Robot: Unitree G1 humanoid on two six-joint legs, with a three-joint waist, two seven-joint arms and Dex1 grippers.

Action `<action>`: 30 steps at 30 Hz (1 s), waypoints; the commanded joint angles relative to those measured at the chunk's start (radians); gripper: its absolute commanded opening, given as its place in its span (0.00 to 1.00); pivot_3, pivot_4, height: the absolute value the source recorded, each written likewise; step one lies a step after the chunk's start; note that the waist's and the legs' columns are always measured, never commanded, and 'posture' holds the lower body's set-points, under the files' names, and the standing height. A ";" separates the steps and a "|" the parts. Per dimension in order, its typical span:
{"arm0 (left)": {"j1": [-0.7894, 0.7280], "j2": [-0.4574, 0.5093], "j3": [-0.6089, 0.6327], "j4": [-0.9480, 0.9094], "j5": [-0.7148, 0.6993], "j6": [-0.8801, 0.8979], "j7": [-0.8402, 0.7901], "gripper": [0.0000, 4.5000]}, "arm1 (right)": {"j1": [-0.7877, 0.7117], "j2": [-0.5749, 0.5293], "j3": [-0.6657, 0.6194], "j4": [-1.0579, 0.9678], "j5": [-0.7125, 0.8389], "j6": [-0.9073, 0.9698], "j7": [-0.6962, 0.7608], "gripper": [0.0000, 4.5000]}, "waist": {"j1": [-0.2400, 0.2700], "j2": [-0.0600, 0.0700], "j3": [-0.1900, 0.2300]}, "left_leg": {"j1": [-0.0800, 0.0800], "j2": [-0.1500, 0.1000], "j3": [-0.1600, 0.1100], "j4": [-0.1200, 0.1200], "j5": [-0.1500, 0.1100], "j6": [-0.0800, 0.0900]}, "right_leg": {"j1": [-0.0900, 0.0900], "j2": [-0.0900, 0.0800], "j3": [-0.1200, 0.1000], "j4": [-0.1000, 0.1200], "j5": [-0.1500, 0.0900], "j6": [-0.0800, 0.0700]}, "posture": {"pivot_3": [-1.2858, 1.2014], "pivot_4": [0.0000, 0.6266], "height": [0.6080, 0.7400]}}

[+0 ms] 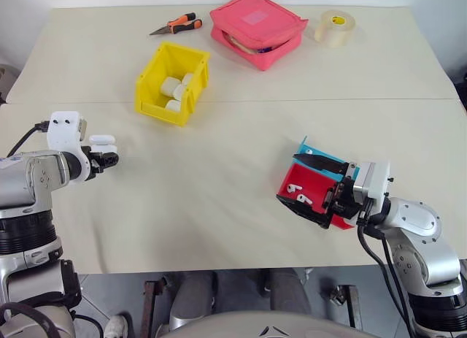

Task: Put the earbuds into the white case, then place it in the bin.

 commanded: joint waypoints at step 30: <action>0.185 -0.013 0.046 -0.040 -0.006 -0.322 -0.061 0.20 | 0.017 -0.004 -0.007 -0.028 0.008 -0.018 -0.001 1.00 | 0.004 0.000 0.000 | 0.001 0.000 0.000 0.000 0.000 0.000 | 0.000 0.000 0.000 0.000 0.000 0.000 | 0.52 0.24 1.00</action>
